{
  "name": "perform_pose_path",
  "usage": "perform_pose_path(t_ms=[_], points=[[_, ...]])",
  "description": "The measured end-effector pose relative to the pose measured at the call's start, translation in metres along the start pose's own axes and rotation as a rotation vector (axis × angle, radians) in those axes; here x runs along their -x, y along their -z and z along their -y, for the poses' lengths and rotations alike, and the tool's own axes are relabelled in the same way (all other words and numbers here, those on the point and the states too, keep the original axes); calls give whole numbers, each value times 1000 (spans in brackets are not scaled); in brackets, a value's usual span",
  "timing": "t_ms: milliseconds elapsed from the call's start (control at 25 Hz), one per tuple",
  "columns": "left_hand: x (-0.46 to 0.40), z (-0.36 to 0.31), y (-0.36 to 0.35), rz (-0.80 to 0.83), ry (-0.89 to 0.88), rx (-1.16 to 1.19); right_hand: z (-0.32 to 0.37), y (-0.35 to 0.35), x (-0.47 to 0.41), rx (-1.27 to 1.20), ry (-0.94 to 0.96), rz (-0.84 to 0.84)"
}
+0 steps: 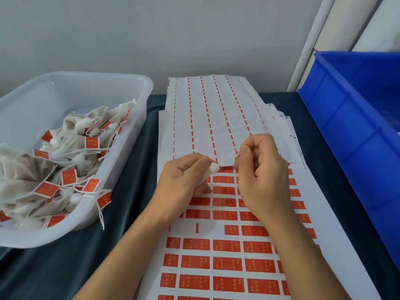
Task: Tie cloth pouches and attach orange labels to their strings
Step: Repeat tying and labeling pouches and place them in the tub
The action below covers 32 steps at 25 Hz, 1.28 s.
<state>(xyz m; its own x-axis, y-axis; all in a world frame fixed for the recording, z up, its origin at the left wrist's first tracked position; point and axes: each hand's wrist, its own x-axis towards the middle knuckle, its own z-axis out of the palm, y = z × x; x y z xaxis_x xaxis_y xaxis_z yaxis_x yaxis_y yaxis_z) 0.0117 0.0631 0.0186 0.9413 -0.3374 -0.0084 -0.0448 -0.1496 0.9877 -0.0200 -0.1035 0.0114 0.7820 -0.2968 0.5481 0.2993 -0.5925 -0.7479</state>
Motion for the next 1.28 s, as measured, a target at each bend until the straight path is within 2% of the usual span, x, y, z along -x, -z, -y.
perform_pose_path(t_ms=[160, 440, 640, 760, 840, 960, 1120, 1280], points=[[-1, 0, 1, -7, -12, -118, -2, -1, -3, -67, -55, 75], [-3, 1, 3, 31, -18, -132, -2, -4, 1, 171, 41, 13], [-2, -1, 2, 67, 13, -66, -3, -3, 2, 185, 64, -48], [-1, -2, 5, 107, 45, 23, -5, -2, 0, 100, 42, 19], [0, -3, 5, 109, 27, -24, -7, -1, -2, 88, 24, 90], [-1, -5, 3, 72, -8, -131, -11, 3, -4, 177, -1, 162], [-3, -6, 7, 53, -25, -102, -13, 3, -3, 249, -44, 311], [-1, -8, 3, 3, -33, -88, -2, 7, -8, 240, -87, 293]])
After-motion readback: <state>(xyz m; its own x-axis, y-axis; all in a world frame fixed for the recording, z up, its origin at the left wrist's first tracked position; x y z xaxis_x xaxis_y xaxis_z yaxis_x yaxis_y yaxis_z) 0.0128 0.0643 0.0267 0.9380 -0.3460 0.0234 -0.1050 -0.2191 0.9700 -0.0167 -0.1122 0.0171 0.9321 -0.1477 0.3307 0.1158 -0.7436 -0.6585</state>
